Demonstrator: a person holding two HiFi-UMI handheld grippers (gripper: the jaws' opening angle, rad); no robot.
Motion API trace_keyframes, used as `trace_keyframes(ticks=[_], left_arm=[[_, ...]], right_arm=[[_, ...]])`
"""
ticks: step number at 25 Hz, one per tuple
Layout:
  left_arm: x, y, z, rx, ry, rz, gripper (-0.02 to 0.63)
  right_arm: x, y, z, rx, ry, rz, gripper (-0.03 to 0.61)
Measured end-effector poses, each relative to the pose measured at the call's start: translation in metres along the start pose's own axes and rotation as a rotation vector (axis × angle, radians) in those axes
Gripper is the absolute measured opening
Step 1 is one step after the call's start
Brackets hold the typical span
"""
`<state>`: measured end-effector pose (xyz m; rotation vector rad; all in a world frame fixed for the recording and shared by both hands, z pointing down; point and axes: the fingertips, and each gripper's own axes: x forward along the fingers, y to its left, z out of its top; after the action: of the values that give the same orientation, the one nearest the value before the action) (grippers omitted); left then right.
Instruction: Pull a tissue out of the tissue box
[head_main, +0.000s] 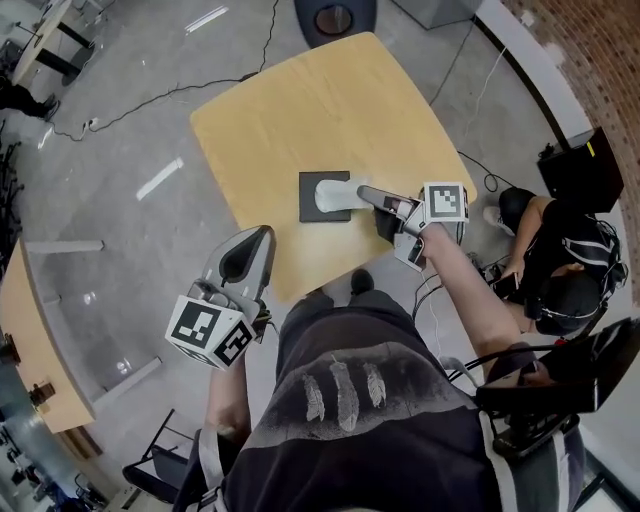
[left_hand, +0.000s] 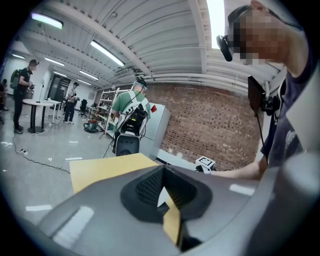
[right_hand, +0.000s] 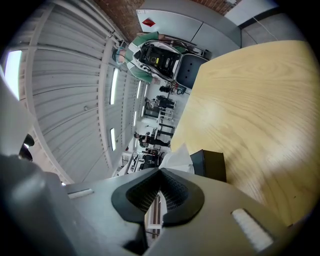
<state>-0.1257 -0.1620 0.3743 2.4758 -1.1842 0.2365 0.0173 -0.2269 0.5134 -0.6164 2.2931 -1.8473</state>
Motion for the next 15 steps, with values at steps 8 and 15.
trace_keyframes(ticks=[8,15], left_arm=[[0.005,-0.008,-0.005,-0.008,0.000,0.003,0.003],[0.006,-0.009,-0.001,-0.001,-0.008,-0.002,0.003]], right_arm=[[-0.012,0.011,0.010,-0.015,-0.025,0.009,0.000],[-0.017,0.022,0.011,-0.045,-0.020,0.016,0.000]])
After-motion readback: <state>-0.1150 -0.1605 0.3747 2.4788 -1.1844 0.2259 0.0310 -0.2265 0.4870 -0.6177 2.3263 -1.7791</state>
